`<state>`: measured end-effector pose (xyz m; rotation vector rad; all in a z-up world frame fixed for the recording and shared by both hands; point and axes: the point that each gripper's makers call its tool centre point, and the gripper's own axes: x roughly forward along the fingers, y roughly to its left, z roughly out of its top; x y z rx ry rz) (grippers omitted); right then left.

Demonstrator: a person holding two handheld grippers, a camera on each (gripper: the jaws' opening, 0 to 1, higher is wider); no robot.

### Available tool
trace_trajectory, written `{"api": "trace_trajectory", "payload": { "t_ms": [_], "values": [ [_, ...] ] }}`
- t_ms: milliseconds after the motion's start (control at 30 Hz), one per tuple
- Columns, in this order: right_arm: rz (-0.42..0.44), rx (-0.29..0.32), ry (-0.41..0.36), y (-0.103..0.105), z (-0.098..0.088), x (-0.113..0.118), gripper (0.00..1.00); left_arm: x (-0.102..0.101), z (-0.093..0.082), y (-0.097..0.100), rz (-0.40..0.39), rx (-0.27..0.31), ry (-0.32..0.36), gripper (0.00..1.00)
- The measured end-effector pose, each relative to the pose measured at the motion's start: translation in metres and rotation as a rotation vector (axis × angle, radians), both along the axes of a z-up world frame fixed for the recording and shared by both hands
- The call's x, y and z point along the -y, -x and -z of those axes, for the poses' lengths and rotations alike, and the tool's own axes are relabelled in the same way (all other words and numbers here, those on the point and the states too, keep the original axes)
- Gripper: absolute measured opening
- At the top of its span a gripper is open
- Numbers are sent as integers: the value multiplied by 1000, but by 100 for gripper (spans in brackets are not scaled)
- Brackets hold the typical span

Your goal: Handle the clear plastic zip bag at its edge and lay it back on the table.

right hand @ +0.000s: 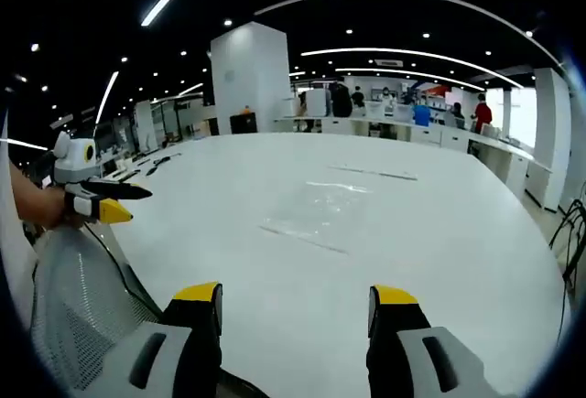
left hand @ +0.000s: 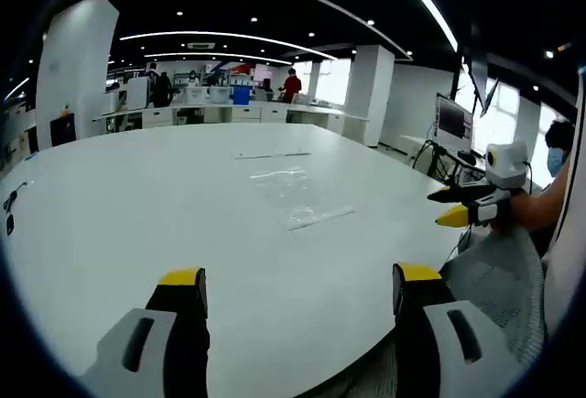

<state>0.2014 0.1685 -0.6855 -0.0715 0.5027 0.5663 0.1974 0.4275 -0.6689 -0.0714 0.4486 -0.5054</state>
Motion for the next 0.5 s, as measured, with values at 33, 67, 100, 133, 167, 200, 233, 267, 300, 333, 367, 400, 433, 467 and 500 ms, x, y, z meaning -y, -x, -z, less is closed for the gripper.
{"api": "trace_trajectory", "payload": {
  "t_ms": [33,67,100,133,167,200,233,267,300,333,367,400,433,467,500],
  "values": [
    [-1,-1,1,0,0,0,63,0,0,0,0,0,0,82],
    [-2,-3,2,1,0,-1,63,0,0,0,-1,1,1,82],
    [-4,-3,2,1,0,-1,63,-1,0,0,-3,2,3,82],
    [-5,-4,4,1,0,-1,63,-2,0,-1,-4,2,4,82],
    [-6,-6,5,1,1,-1,63,-4,1,-1,-5,3,5,82],
    [-7,-6,6,1,1,-1,63,-4,1,-2,-5,3,5,82],
    [-8,-6,6,1,1,-2,63,-5,1,-2,-5,4,6,82],
    [-9,-9,9,2,1,-2,63,-5,1,-2,-6,5,7,82],
    [-10,-9,10,2,1,-3,63,-5,2,-2,-6,5,7,82],
    [-11,-10,11,2,1,-3,63,-4,0,-2,-7,6,7,82],
    [-13,-12,13,2,1,-3,63,-2,-1,-1,-8,4,9,82],
    [-13,-11,13,2,1,-4,63,-2,-2,-1,-8,5,9,82],
    [-14,-11,14,2,1,-3,63,-1,-3,0,-8,5,9,82],
    [-14,-12,14,2,2,-3,63,0,-3,0,-8,5,10,82],
    [-15,-13,15,2,2,-3,63,0,-2,0,-8,4,9,82]
  ]
}}
